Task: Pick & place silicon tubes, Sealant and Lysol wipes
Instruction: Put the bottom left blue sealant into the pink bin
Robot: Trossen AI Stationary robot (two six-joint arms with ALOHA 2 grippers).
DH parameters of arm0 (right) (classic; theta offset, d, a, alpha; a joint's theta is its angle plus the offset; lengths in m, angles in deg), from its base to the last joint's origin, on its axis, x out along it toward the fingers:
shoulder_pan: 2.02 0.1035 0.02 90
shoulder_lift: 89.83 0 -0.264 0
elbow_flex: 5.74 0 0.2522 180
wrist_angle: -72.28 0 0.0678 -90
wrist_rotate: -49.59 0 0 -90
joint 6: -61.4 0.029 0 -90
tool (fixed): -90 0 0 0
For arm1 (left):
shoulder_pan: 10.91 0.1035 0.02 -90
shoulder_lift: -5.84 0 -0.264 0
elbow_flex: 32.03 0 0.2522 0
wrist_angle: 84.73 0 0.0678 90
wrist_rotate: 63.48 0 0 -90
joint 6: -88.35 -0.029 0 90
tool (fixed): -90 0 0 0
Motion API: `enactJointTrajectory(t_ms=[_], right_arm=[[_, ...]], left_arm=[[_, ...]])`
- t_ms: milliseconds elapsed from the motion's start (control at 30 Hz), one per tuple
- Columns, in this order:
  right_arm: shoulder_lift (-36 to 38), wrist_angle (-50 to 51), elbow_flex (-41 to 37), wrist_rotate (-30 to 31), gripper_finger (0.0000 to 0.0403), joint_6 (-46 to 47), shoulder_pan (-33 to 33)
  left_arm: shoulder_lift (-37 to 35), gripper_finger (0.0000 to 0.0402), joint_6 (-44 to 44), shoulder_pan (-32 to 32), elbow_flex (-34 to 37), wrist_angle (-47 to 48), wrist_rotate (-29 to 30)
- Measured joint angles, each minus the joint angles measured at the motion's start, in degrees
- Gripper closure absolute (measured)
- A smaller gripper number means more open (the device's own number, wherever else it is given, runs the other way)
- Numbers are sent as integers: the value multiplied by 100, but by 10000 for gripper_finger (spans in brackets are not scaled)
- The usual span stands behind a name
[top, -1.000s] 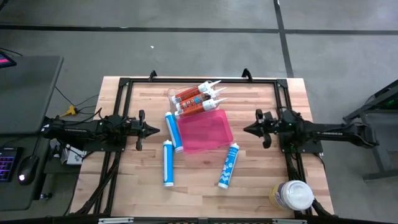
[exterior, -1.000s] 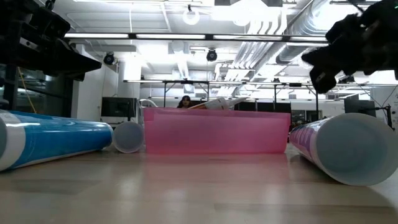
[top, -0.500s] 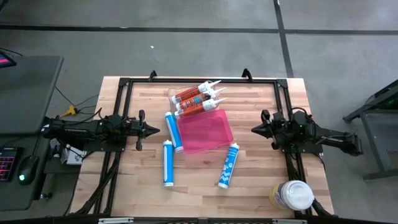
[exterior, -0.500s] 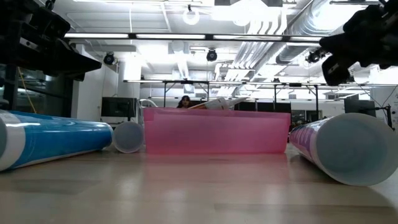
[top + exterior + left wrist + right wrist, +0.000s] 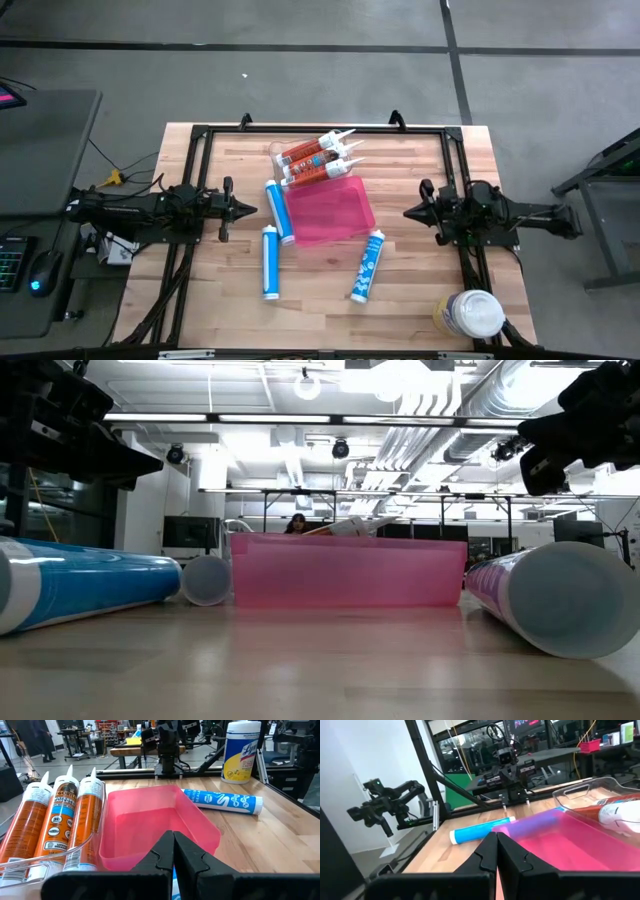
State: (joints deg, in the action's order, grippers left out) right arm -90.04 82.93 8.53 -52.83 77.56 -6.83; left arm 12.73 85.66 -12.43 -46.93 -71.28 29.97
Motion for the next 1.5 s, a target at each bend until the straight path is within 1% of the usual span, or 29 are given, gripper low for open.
enactJointTrajectory(t_ms=[567, 900, 1500], right_arm=[[-104, 43, -2, 89, 403, 167, 45], [-457, 34, -2, 97, 402, 180, 43], [-468, -101, -4, 88, 402, 180, 43]], left_arm=[[0, 401, -1, 0, -1, 0, 0], [0, 401, -1, 0, -1, 0, 2], [0, 401, -1, 0, -1, 0, 2]])
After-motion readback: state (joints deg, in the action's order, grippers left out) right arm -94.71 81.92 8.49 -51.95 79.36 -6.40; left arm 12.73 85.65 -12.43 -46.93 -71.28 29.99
